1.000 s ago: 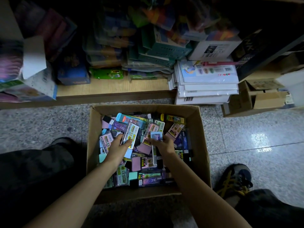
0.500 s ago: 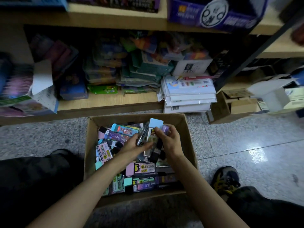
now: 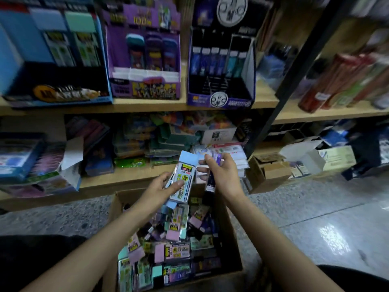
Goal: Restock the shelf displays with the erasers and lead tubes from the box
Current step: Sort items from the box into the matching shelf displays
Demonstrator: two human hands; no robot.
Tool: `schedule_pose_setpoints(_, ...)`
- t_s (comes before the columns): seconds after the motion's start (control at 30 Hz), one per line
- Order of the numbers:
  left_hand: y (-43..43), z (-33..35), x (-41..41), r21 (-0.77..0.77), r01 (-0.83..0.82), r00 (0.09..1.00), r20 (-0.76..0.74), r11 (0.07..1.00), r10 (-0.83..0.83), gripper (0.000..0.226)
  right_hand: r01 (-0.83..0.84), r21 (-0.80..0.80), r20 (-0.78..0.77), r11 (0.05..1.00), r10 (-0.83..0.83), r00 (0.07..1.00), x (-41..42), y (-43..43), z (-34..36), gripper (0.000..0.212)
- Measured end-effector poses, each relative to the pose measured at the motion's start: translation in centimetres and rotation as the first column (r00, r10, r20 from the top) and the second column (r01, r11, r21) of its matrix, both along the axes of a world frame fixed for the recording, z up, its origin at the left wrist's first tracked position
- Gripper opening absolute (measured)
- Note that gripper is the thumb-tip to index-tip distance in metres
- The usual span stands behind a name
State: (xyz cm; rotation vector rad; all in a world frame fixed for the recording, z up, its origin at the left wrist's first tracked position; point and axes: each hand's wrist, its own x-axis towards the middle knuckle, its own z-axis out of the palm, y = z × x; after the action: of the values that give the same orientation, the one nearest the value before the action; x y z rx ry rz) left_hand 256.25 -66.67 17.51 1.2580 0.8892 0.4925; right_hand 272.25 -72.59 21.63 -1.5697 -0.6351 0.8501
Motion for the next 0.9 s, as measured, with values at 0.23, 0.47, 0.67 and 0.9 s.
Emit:
schedule_pose_setpoints(0.23,3.5,6.6,-1.1,0.189,0.002,1.0,0.013,0.982,-0.005,0.011,-0.111,0.077,0.182,0.991,0.095,0.979,1.5,0.5,8.5,0.01)
schedule_pose_setpoints(0.47,5.3,12.8,-0.4,0.199,-0.047,0.987,0.158,0.979,0.015,0.015,-0.509,0.105,0.089,0.854,0.502,0.86,1.0,1.7,13.6,0.032)
schedule_pose_setpoints(0.67,5.2,15.6,0.9,-0.002,-0.079,0.943,0.325,0.997,0.076,0.018,-0.485,0.087,0.087,0.87,0.478,0.874,0.5,3.0,15.0,0.029)
schedule_pose_setpoints(0.9,6.0,16.2,1.9,0.076,-0.039,0.942,0.336,0.996,0.012,0.047,-0.48,-0.019,0.267,0.877,0.467,0.843,1.6,4.1,16.3,0.014)
